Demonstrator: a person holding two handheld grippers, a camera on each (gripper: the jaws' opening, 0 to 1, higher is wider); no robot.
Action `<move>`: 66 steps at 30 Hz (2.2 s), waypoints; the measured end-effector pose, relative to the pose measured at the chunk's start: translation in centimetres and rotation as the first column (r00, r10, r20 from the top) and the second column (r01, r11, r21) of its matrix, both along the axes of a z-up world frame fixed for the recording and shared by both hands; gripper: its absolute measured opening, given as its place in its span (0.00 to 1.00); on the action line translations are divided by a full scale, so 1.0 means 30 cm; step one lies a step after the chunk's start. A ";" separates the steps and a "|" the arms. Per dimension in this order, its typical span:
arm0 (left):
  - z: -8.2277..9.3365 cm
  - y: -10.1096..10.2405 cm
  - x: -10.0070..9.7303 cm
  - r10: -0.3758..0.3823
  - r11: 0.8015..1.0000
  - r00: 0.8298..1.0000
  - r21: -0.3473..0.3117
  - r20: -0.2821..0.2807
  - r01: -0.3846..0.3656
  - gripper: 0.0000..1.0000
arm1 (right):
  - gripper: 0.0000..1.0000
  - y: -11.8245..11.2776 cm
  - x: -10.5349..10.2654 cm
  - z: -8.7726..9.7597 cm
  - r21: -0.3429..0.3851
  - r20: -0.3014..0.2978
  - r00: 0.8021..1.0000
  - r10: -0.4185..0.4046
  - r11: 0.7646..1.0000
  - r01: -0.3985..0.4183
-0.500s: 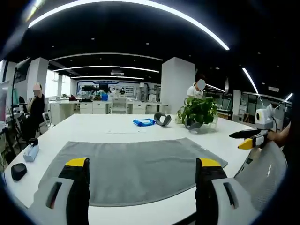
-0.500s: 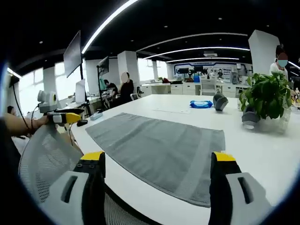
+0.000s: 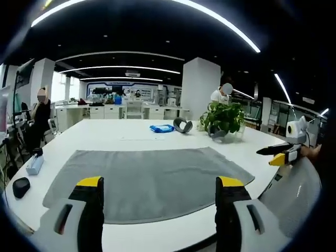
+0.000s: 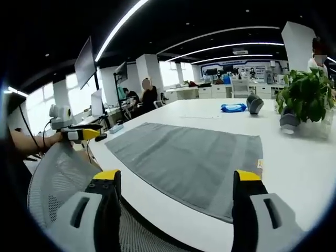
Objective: Fold the towel on the table until its edges align and the towel forms a compact rectangular stack.
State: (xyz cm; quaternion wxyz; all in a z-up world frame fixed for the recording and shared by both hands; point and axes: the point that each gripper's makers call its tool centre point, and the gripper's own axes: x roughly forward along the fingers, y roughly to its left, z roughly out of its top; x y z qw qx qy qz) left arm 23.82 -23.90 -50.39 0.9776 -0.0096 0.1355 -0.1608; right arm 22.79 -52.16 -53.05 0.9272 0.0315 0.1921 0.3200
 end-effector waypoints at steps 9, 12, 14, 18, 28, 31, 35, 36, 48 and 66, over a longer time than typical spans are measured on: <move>0.003 0.011 -0.001 0.012 1.000 1.000 -0.006 -0.001 -0.012 0.89 | 0.75 0.029 -0.022 -0.010 -0.033 -0.008 0.998 0.065 0.997 -0.065; 0.000 0.018 -0.001 0.021 1.000 1.000 -0.010 -0.007 -0.021 0.89 | 0.74 0.039 -0.026 -0.010 -0.025 -0.010 0.997 0.079 0.997 -0.080; -0.004 0.021 -0.001 0.022 1.000 1.000 -0.013 -0.015 -0.022 0.89 | 0.72 0.040 -0.029 -0.015 -0.030 -0.017 0.996 0.085 0.996 -0.085; -0.005 0.023 0.000 0.021 1.000 1.000 -0.008 -0.014 -0.021 0.89 | 0.74 0.030 -0.022 -0.006 -0.018 -0.008 0.998 0.068 0.998 -0.068; -0.008 0.024 0.000 0.014 1.000 1.000 -0.014 -0.019 -0.015 0.89 | 0.75 0.042 -0.030 -0.014 -0.054 -0.008 0.995 0.095 0.994 -0.095; -0.011 0.021 -0.001 0.007 1.000 1.000 -0.008 -0.023 -0.007 0.89 | 0.76 0.021 -0.014 -0.001 -0.210 0.076 0.993 0.092 0.975 -0.074; -0.012 0.026 0.000 0.015 1.000 1.000 -0.018 -0.026 -0.016 0.89 | 0.74 0.035 -0.018 0.019 -0.210 0.112 0.988 0.103 0.975 -0.078; -0.014 0.026 0.000 0.013 1.000 0.999 -0.016 -0.030 -0.014 0.89 | 0.71 0.033 -0.017 0.020 -0.183 0.098 0.991 0.095 0.980 -0.076; -0.023 0.033 -0.001 0.020 1.000 0.999 0.000 -0.040 -0.021 0.89 | 0.77 0.048 -0.008 0.057 -0.130 0.120 0.986 0.114 0.987 -0.098; 0.509 -0.135 0.187 -0.210 0.942 0.959 0.302 0.188 0.147 0.75 | 0.42 -0.392 0.157 0.035 -0.168 0.011 0.999 -0.031 0.985 0.033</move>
